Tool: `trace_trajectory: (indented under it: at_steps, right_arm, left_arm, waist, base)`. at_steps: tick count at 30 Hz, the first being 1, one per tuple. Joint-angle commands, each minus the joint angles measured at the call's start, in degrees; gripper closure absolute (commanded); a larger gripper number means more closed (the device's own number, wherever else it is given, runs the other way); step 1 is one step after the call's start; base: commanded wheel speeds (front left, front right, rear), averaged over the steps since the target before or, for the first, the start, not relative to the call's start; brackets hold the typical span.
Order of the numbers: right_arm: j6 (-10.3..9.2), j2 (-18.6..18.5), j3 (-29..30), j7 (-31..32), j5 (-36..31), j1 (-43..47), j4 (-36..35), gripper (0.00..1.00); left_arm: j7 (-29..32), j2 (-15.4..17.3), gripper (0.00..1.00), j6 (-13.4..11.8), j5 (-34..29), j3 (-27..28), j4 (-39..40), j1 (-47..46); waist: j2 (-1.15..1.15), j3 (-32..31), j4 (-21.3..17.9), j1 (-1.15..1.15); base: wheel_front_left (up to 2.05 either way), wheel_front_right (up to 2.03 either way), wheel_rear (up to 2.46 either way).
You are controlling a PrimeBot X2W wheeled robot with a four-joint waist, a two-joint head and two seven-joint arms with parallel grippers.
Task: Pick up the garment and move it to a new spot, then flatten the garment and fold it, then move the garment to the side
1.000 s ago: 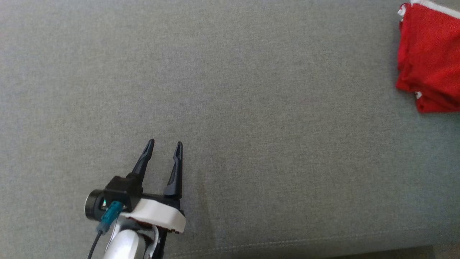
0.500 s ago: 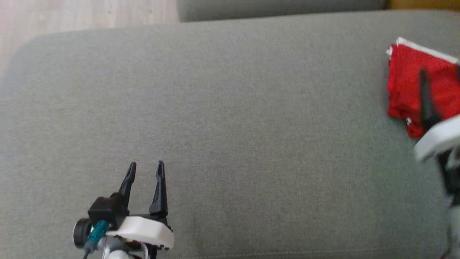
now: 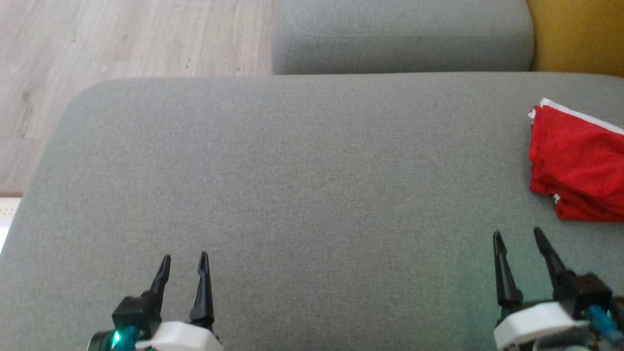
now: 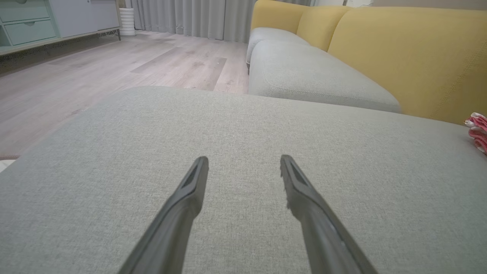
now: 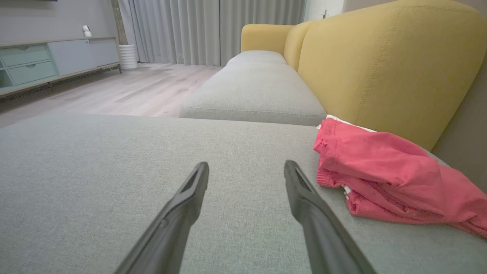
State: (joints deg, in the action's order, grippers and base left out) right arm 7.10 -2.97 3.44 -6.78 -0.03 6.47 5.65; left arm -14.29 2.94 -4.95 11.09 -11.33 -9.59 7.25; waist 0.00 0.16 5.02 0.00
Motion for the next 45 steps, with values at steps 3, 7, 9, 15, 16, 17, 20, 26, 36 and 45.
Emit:
trace_trajectory:
  at_steps: [3, 7, 9, 15, 16, 17, 20, 26, 36, 45]
  right_arm:
    - [0.39, 0.0, -0.2, -4.1, -0.5, 0.1, 1.4, 0.0]
    - [0.39, 0.1, -0.4, -5.9, 1.7, 0.3, 4.1, 0.0]
    - [0.39, 0.1, -0.5, -6.3, 2.2, 0.1, 5.1, 0.0]
    - [0.39, 0.1, -0.2, -7.2, 2.6, -0.6, 6.6, 0.0]
    - [0.39, 0.1, -0.2, -7.3, 2.6, -0.7, 6.9, 0.0]
    - [0.39, 0.1, 0.0, -7.4, 2.6, -0.8, 7.1, 0.0]
    - [0.39, 0.1, 0.4, -7.7, 2.7, -1.0, 7.6, 0.0]
    - [-0.01, 0.6, 1.4, -6.9, 2.6, 1.4, 11.1, 1.0]
    - [0.02, 0.6, 1.6, -5.1, 9.0, 0.6, 13.1, 1.0]
    - [0.05, 0.5, 1.5, -3.9, 15.5, -0.2, 12.5, 1.0]
  left_arm:
    - [-0.7, -0.1, 0.0, 0.5, -0.8, 2.4, 1.5, -0.6]
    - [-0.7, -0.1, 0.0, 1.4, -0.7, 2.3, 1.5, -0.2]
    - [-0.7, -0.1, 0.0, 1.7, -0.7, 2.3, 1.3, -0.2]
    - [-0.7, -0.1, 0.0, 1.9, -0.6, 2.3, 0.9, -0.4]
    - [-0.7, -0.1, 0.0, 2.0, -0.7, 2.2, 0.9, -0.5]
    - [-0.7, -0.1, 0.0, 2.0, -0.7, 2.3, 0.8, -0.5]
    - [-0.7, -0.1, 0.0, 2.3, -0.8, 2.3, 0.7, -0.5]
    - [0.2, 0.0, 1.0, 3.0, -0.4, 0.6, -2.8, 2.0]
    - [1.3, 0.3, 1.0, 3.6, 5.9, 1.4, -4.5, 1.6]
    - [2.5, 0.5, 1.0, 4.3, 12.0, 2.3, -4.7, 0.4]
  waist:
    - [0.0, -1.2, -0.3, 0.0]
    - [0.0, -1.7, -0.8, 0.0]
    - [0.0, -1.9, -1.1, 0.0]
    - [0.0, -2.2, -1.4, 0.0]
    - [0.0, -2.2, -1.5, 0.0]
    - [0.0, -2.3, -1.5, 0.0]
    - [0.0, -2.3, -1.6, 0.0]
    - [0.0, -2.4, -1.8, 0.0]
    - [0.0, -2.2, -2.0, 0.0]
    - [0.0, -2.0, -2.3, 0.0]
  base:
    - [0.0, 0.0, 0.0]
    - [0.0, 0.0, 0.0]
    - [0.0, 0.0, 0.0]
    - [0.0, 0.0, 0.0]
    - [0.0, 0.0, 0.0]
    - [0.0, 0.0, 0.0]
    - [0.0, 0.0, 0.0]
    - [0.0, 0.0, 0.0]
    - [0.0, 0.0, 0.0]
    - [0.0, 0.0, 0.0]
